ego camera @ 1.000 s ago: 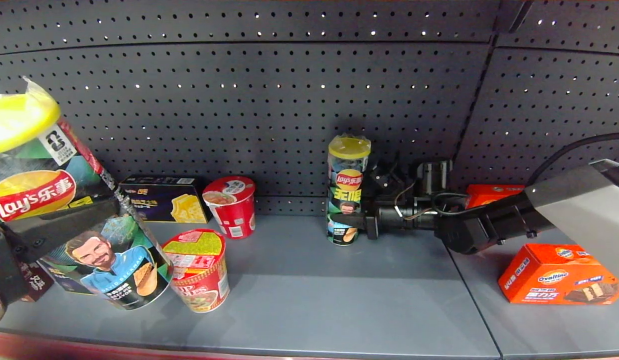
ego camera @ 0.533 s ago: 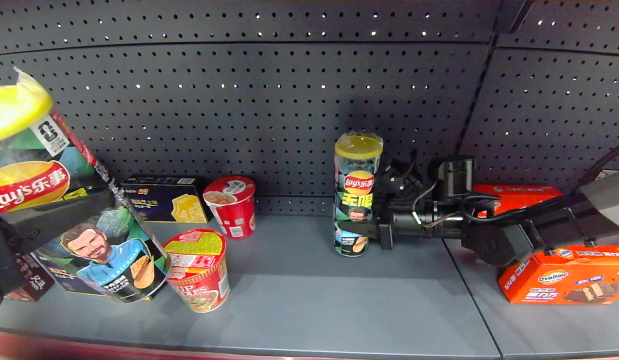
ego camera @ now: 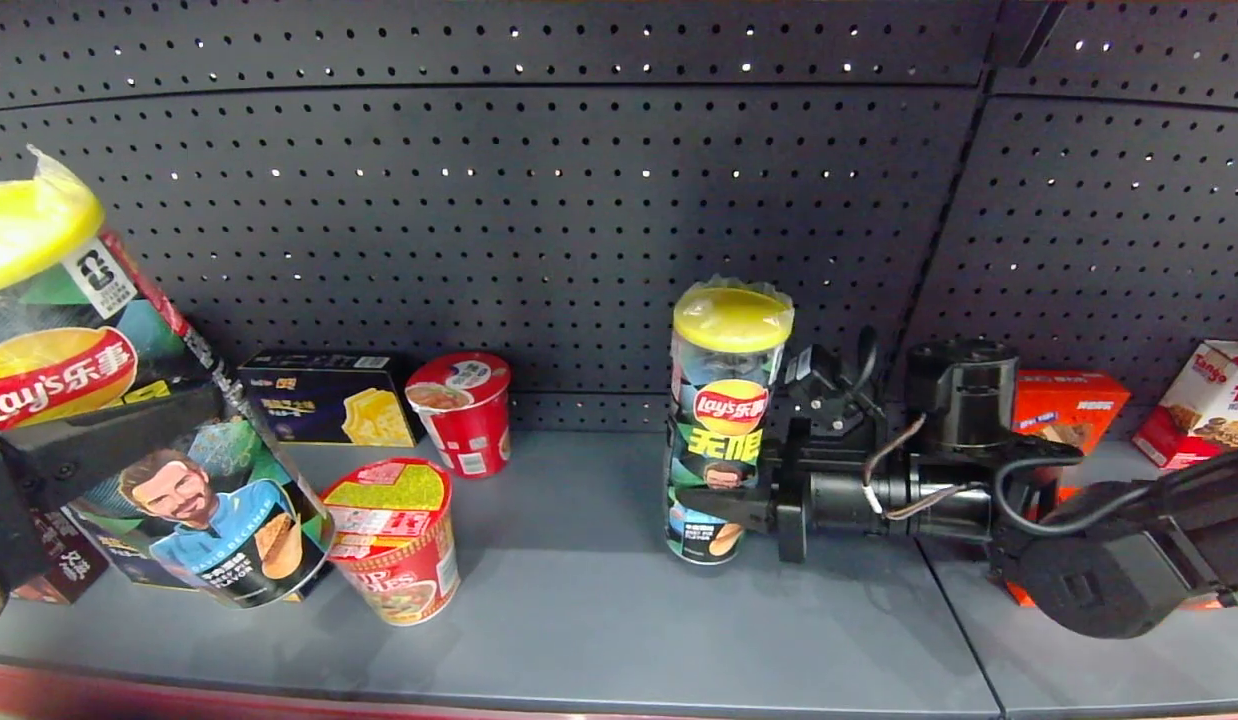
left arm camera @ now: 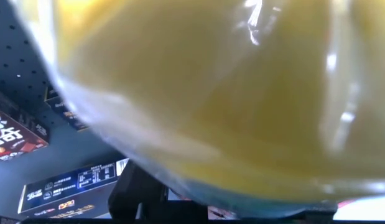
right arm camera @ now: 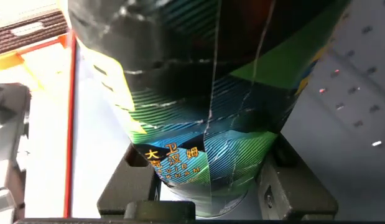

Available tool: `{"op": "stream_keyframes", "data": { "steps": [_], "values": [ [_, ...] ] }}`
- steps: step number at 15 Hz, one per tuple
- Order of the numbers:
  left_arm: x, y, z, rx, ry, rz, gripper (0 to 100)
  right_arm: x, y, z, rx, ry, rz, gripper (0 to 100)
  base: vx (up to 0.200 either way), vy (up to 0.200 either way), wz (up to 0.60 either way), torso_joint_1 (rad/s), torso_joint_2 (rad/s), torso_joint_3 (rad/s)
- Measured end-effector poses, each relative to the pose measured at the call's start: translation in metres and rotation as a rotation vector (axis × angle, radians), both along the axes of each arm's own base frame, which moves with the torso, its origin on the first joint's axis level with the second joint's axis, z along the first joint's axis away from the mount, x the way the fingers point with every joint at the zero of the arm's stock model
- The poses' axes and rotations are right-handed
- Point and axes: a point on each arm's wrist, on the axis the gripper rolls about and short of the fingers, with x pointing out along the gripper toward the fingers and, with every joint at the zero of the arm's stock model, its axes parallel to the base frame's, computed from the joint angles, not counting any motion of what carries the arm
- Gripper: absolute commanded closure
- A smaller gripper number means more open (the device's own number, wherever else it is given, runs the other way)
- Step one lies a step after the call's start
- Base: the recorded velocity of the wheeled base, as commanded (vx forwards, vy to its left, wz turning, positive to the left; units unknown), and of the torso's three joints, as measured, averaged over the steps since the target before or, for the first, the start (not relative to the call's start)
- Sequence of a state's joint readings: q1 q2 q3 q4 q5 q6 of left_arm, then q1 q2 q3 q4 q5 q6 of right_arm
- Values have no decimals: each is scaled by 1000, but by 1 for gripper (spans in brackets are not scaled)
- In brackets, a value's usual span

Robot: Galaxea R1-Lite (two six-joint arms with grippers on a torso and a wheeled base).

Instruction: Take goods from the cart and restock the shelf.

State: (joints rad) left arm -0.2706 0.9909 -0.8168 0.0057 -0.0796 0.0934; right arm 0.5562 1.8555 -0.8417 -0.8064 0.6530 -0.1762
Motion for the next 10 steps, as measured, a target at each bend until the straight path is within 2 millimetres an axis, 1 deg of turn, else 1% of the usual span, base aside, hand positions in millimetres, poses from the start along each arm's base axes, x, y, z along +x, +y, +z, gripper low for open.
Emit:
{"op": "stream_keyframes", "data": {
  "steps": [2, 9, 10],
  "values": [
    [0, 1, 0, 1, 0, 10, 100, -12, -4, -3, 0, 5, 4, 100, 0, 0, 0, 0, 0, 0],
    [0, 3, 0, 1, -2, 26, 100, -38, -21, -11, -13, 26, 3, 100, 0, 0, 0, 0, 0, 0],
    [0, 3, 0, 1, -2, 31, 100, -43, -24, -15, -16, 30, 4, 100, 0, 0, 0, 0, 0, 0]
  ]
}}
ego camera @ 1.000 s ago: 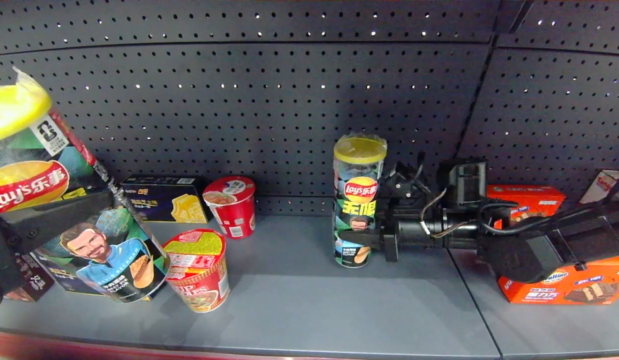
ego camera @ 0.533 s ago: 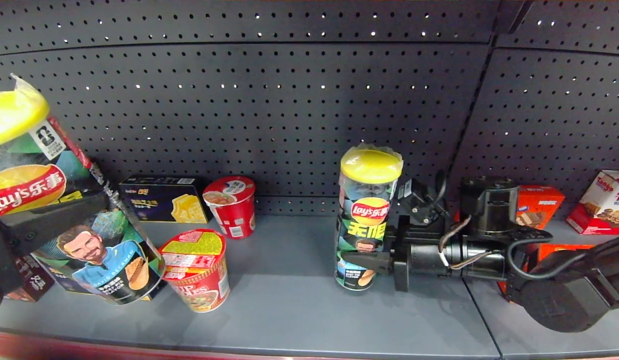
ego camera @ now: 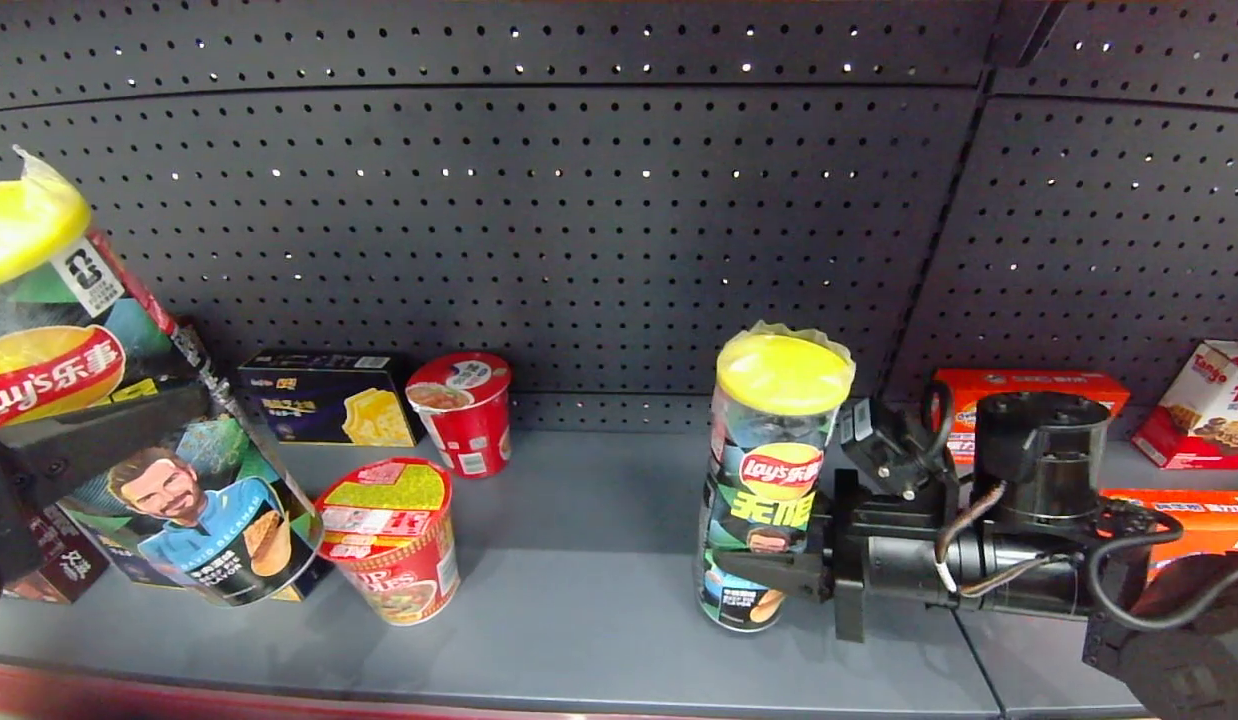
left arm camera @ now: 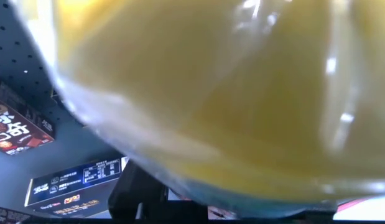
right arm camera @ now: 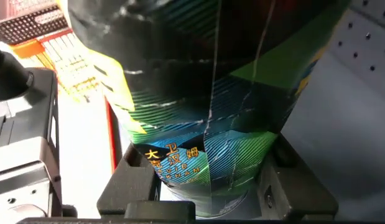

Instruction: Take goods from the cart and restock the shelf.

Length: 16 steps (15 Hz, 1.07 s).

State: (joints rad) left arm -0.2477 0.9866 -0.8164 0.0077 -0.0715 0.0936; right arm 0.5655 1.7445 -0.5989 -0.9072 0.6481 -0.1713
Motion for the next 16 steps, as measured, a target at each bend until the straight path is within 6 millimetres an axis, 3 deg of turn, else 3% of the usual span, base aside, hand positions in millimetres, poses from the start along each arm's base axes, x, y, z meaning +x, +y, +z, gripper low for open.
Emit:
{"op": "stream_keyframes", "data": {
  "steps": [5, 12, 13, 16],
  "values": [
    [-1, 1, -1, 2, 1, 12, 100, -14, -7, -13, -17, 28, 7, 100, 0, 0, 0, 0, 0, 0],
    [-2, 1, -1, 3, 1, 14, 100, -13, -6, -20, -24, 41, 8, 100, 0, 0, 0, 0, 0, 0],
    [-2, 1, -2, 3, 2, 13, 100, -12, -6, -21, -22, 38, 8, 0, 0, 0, 0, 0, 0, 0],
    [-2, 1, -5, 5, 13, 14, 100, -10, -5, -24, -22, 37, 5, 0, 0, 0, 0, 0, 0, 0]
  ]
}}
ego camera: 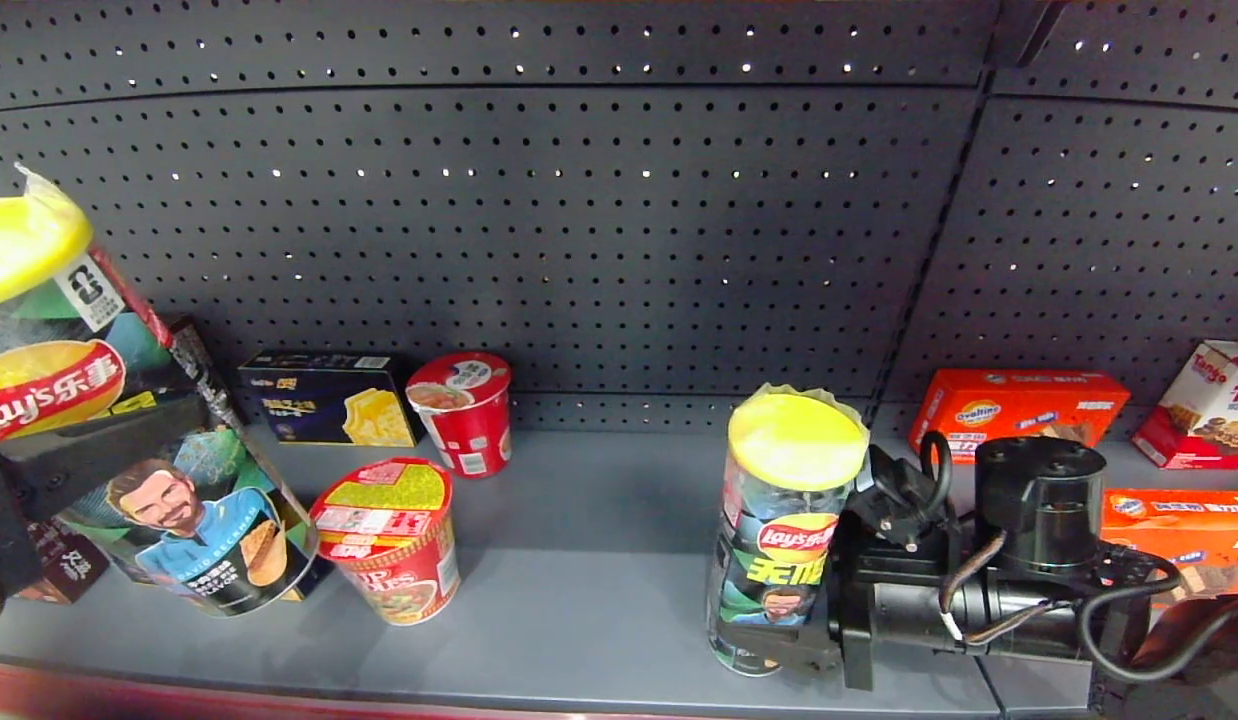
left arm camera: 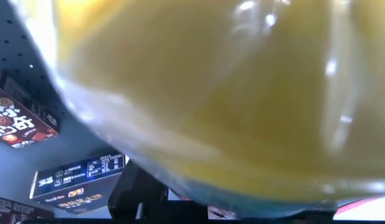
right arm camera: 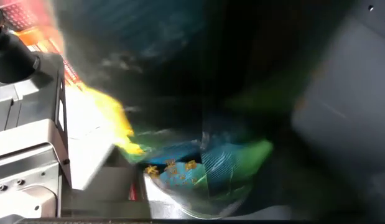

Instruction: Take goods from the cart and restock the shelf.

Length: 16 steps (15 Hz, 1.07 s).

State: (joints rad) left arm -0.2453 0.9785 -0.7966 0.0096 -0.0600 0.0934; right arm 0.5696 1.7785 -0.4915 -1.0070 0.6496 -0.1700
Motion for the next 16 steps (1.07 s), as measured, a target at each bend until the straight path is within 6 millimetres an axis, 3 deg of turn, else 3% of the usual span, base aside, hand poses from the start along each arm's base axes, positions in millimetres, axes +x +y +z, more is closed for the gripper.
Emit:
{"op": "stream_keyframes", "data": {
  "steps": [3, 8, 16],
  "values": [
    [0, 0, -2, 0, 2, -1, 100, -1, -2, 0, -2, 3, -6, 0, 0, 0, 0, 0, 0, 0],
    [1, -3, 21, -13, -63, -26, 100, -14, -21, 2, -6, 7, -44, 0, 0, 0, 0, 0, 0, 0],
    [30, -37, 38, -11, -50, -192, 100, -64, -57, 31, -4, 41, -163, 0, 0, 0, 0, 0, 0, 0]
  ]
}}
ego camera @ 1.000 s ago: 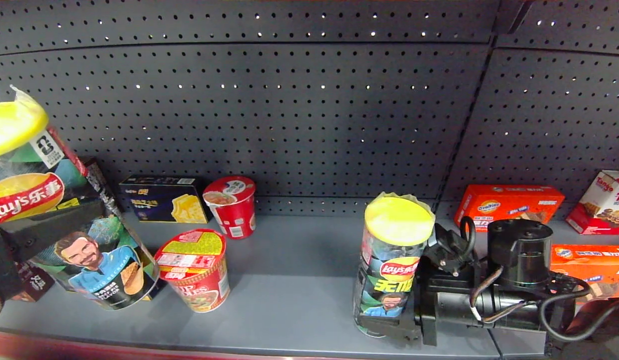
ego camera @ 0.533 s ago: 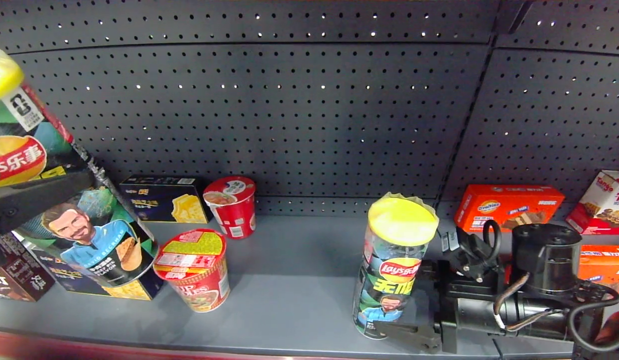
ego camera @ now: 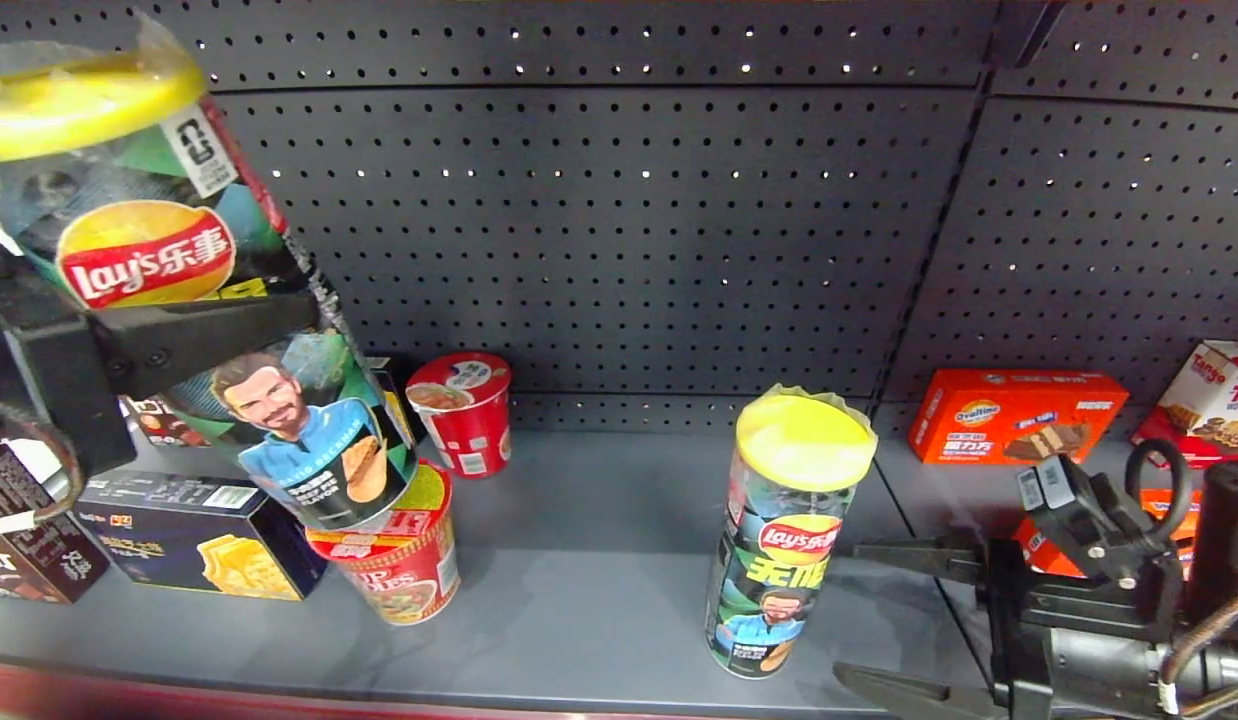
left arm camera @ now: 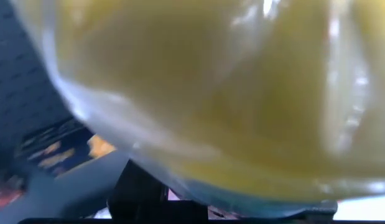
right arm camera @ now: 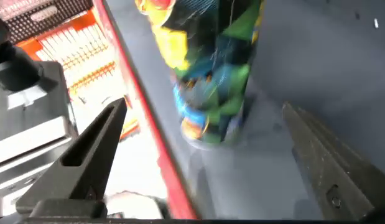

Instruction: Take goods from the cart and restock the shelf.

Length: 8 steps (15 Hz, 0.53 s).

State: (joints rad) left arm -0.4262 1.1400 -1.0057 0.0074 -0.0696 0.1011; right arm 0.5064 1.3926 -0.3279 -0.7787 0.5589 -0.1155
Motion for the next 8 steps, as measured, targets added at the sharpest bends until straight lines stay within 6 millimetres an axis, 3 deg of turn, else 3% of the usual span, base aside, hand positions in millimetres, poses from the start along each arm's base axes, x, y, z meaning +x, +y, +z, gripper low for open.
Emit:
{"op": "stream_keyframes", "data": {
  "steps": [8],
  "values": [
    [40, -47, -16, 50, 91, -173, 100, -53, -32, 35, 18, -49, -103, 0, 0, 0, 0, 0, 0, 0]
  ]
}}
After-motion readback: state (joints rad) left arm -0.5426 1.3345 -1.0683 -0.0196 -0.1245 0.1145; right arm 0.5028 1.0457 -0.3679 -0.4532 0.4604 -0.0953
